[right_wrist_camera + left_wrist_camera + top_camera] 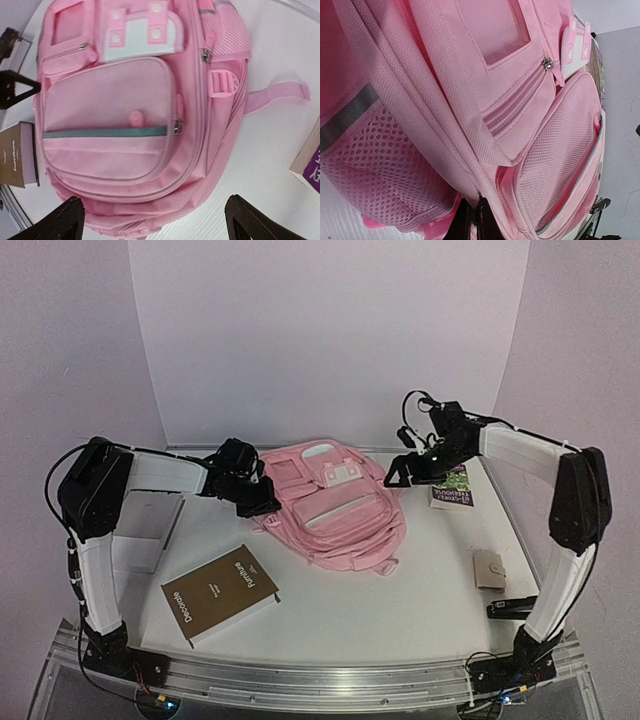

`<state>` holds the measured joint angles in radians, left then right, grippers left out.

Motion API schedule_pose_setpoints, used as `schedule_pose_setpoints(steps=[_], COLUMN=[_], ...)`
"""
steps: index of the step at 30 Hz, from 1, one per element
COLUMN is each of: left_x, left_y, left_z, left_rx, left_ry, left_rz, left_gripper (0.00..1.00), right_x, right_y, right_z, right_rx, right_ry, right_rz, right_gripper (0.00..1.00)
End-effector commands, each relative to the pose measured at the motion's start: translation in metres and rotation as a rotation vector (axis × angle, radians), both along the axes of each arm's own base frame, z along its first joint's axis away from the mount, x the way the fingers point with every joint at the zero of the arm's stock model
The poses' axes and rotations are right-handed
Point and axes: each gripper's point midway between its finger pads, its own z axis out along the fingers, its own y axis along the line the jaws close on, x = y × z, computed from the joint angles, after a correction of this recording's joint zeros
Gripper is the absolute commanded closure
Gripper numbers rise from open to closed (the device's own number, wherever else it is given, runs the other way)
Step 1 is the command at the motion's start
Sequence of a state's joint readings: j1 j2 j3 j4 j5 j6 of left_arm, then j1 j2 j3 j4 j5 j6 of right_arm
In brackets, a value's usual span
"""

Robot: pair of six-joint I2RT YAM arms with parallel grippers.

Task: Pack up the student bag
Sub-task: Adjust the student bag at the center of the board, then unzip the student bag at the center of the board.

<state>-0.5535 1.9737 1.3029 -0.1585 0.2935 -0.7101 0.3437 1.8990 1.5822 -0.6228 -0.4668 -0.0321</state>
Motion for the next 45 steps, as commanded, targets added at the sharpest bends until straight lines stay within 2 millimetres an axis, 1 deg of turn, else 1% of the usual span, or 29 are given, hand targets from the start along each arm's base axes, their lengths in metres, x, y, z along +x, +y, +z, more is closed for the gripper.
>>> schedule_pose_setpoints(steps=[1, 3, 4, 7, 10, 12, 16, 17, 20, 21, 23, 26, 28, 30, 34, 37, 40, 42, 45], left_x=[0.003, 0.002, 0.002, 0.002, 0.002, 0.001, -0.002, -0.002, -0.003, -0.004, -0.004, -0.005, -0.006, -0.007, -0.012, -0.017, -0.025, -0.030, -0.040], left_y=[-0.023, -0.024, -0.025, -0.028, -0.029, -0.030, -0.026, -0.024, -0.014, -0.011, -0.002, 0.016, 0.027, 0.037, 0.057, 0.070, 0.080, 0.084, 0.091], left_z=[0.009, 0.009, 0.009, 0.011, 0.014, 0.018, 0.030, 0.033, 0.044, 0.048, 0.054, 0.063, 0.072, 0.075, 0.083, 0.083, 0.081, 0.084, 0.084], left_rx=[-0.092, -0.101, -0.111, -0.135, -0.157, -0.170, -0.181, -0.176, -0.160, -0.157, -0.158, -0.173, -0.182, -0.169, -0.160, -0.152, -0.125, -0.122, -0.113], left_ry=[-0.007, -0.001, 0.001, 0.010, 0.022, 0.029, 0.028, 0.024, 0.021, 0.024, 0.029, 0.031, 0.019, 0.012, -0.003, -0.007, -0.014, -0.027, -0.042], left_rz=[-0.018, -0.016, -0.019, -0.015, -0.004, 0.003, 0.018, 0.026, 0.046, 0.055, 0.077, 0.121, 0.142, 0.164, 0.198, 0.224, 0.236, 0.236, 0.235], left_gripper=[1.00, 1.00, 1.00, 1.00, 0.99, 0.97, 0.90, 0.88, 0.72, 0.66, 0.58, 0.50, 0.46, 0.43, 0.35, 0.32, 0.27, 0.22, 0.14], right_x=[-0.043, -0.061, -0.070, -0.088, -0.097, -0.102, -0.107, -0.109, -0.109, -0.107, -0.103, -0.097, -0.093, -0.087, -0.076, -0.065, -0.061, -0.056, -0.051], right_y=[-0.009, 0.002, 0.011, 0.043, 0.075, 0.100, 0.142, 0.154, 0.182, 0.189, 0.201, 0.215, 0.222, 0.228, 0.242, 0.245, 0.243, 0.240, 0.237], right_z=[0.008, 0.005, 0.004, 0.002, -0.004, -0.007, -0.005, -0.004, 0.000, -0.002, -0.006, -0.019, -0.028, -0.038, -0.058, -0.071, -0.086, -0.094, -0.097], right_rx=[-0.131, -0.178, -0.198, -0.259, -0.334, -0.368, -0.413, -0.402, -0.359, -0.352, -0.342, -0.343, -0.347, -0.353, -0.352, -0.382, -0.409, -0.440, -0.468], right_ry=[-0.065, -0.071, -0.080, -0.128, -0.190, -0.230, -0.303, -0.308, -0.313, -0.312, -0.308, -0.300, -0.296, -0.289, -0.285, -0.293, -0.293, -0.305, -0.321], right_rz=[0.146, 0.224, 0.270, 0.379, 0.463, 0.509, 0.544, 0.545, 0.529, 0.521, 0.506, 0.496, 0.489, 0.473, 0.448, 0.418, 0.408, 0.399, 0.388], right_gripper=[0.02, 0.02, 0.02, 0.03, 0.06, 0.09, 0.18, 0.19, 0.27, 0.29, 0.29, 0.30, 0.30, 0.31, 0.31, 0.33, 0.40, 0.45, 0.58])
